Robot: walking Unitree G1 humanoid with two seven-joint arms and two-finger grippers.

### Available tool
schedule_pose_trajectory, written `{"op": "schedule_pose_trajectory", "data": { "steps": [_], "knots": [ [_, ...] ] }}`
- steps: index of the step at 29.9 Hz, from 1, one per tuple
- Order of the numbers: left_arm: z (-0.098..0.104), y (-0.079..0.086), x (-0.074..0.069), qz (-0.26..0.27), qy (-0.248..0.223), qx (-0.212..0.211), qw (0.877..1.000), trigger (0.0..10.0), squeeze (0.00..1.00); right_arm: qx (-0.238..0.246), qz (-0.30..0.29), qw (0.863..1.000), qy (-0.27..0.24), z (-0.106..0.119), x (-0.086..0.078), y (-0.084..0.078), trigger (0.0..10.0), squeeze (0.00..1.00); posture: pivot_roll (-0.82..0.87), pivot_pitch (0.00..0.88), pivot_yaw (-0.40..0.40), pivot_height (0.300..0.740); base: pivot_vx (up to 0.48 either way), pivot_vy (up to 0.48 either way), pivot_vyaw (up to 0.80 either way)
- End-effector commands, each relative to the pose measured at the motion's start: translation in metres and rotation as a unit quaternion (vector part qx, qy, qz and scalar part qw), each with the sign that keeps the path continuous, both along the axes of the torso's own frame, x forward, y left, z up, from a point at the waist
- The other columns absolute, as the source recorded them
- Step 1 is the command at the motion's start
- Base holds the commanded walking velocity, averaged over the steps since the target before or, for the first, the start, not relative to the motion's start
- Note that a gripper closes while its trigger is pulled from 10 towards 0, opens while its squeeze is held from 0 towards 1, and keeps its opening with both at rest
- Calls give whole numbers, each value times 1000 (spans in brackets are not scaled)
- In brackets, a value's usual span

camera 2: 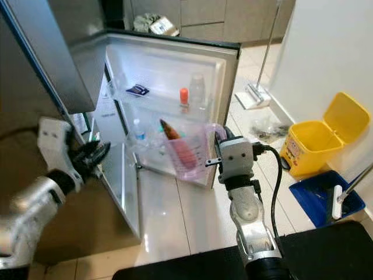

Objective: Restocking fridge

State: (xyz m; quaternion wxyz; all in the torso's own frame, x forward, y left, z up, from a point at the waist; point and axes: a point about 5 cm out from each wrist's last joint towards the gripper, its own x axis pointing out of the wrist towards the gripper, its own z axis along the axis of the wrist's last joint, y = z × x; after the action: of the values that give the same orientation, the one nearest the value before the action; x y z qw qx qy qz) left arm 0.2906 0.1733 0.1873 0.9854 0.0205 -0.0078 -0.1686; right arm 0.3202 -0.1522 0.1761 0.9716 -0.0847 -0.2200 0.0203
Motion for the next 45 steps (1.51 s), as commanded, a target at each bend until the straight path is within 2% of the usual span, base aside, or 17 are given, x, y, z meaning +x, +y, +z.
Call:
{"op": "schedule_pose_trajectory", "data": {
  "steps": [1,2,4,5,7,8,11,14,18,19,21,25,30,34,38,45],
  "knots": [
    [-8,-2,-1,22,-4,3,1000,10000,0,18,-3,1000,4,1,2,-1,10000,0,-65,142,48,740,0,0,0],
    [-12,-3,-2,32,0,0,999,10000,0,21,-6,1000,7,0,2,-2,10000,0,-65,142,48,740,0,0,0],
    [-37,-3,-7,74,31,-9,997,10000,0,7,-9,1000,20,-10,1,-3,10000,0,-73,139,45,740,0,0,0],
    [-37,-3,-7,74,31,-9,997,10000,0,7,-9,1000,20,-10,1,-3,10000,0,-73,139,45,740,0,0,0],
    [-54,-9,-19,81,55,-23,995,10000,0,-13,-3,999,32,-19,-4,-2,10000,0,-78,140,39,740,0,0,0],
    [-56,-10,-20,82,53,-22,995,10000,0,-13,-2,999,34,-20,-4,-2,10000,0,-78,140,39,740,0,0,0],
    [-49,-37,-28,-20,78,-84,993,10000,0,-20,24,999,33,-18,-6,4,10000,0,-74,137,31,740,0,0,0],
    [-38,-49,-30,-74,75,-115,988,10000,0,-34,36,999,22,-13,-6,7,10000,0,-75,136,31,740,0,0,0],
    [-35,-49,-29,-81,66,-107,989,10000,0,-41,41,998,18,-11,-6,8,10000,0,-76,133,30,740,0,0,0],
    [-35,-42,-25,-56,50,-81,994,10000,0,-42,42,998,20,-12,-6,8,10000,0,-76,132,28,740,0,0,0],
    [-34,-40,-23,-46,44,-74,995,10000,0,-43,41,998,20,-13,-6,8,10000,0,-76,132,28,740,0,0,0],
    [-26,-28,-12,16,21,-64,998,10000,0,-32,27,999,30,-16,-6,5,10000,0,-76,132,28,740,0,0,0],
    [-19,-21,-5,63,2,-55,997,10000,0,-17,3,999,39,-19,-4,-2,10000,0,-76,136,28,740,0,0,0],
    [-26,-21,-5,68,10,-51,996,10000,0,-8,3,999,43,-20,-4,-2,10000,0,-76,136,28,740,0,0,0],
    [-27,-24,-7,65,13,-64,996,10000,0,-9,6,999,46,-21,-4,-1,10000,0,-79,142,27,740,0,0,0],
    [-27,-24,-5,77,2,-44,996,10000,0,-11,6,999,49,-22,-4,0,10000,0,-77,143,27,740,0,0,0]
  ]
}}
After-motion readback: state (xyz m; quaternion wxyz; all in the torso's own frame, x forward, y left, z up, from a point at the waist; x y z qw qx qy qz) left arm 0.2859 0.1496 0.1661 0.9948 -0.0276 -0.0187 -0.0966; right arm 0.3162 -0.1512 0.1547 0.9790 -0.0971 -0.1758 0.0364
